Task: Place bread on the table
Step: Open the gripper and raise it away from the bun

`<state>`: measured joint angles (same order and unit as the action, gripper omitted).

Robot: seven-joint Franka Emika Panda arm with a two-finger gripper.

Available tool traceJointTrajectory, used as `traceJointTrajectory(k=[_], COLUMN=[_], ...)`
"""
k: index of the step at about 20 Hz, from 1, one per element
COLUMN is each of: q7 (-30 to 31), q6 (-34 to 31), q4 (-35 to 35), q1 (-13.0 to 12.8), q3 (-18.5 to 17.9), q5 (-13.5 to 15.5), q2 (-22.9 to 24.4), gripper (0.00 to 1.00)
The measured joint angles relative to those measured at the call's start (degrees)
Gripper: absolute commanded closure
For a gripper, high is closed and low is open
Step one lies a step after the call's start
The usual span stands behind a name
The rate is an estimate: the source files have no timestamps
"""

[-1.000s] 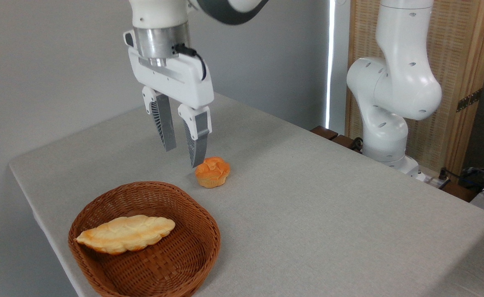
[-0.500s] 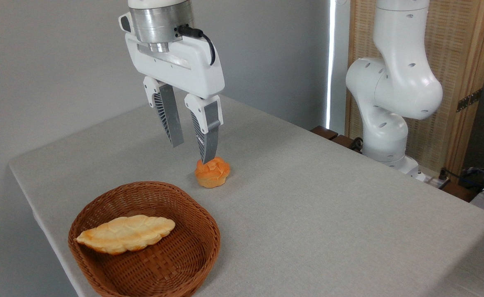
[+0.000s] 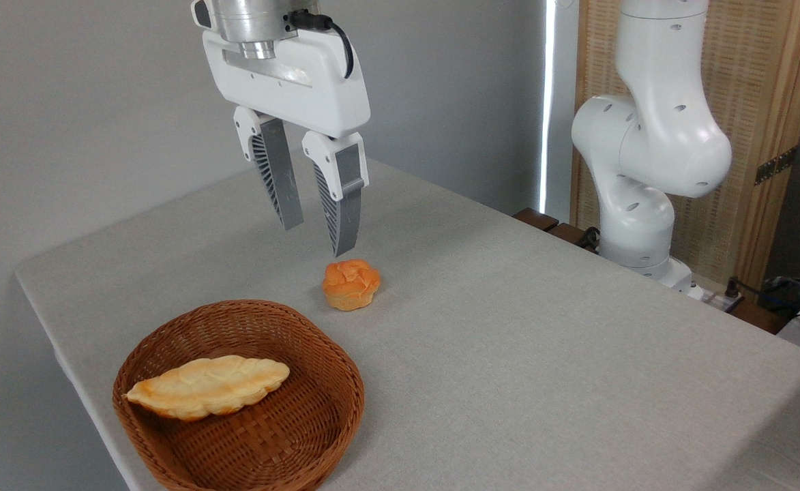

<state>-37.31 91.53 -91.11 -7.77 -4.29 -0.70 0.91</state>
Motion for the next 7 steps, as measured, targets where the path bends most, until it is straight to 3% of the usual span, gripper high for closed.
traceJointTrajectory(k=[7], q7=[0.00], q6=[-0.01], q4=[0.27], q1=[0.00], q3=[0.01], q5=[-0.76], q2=[-0.84], gripper=[0.00])
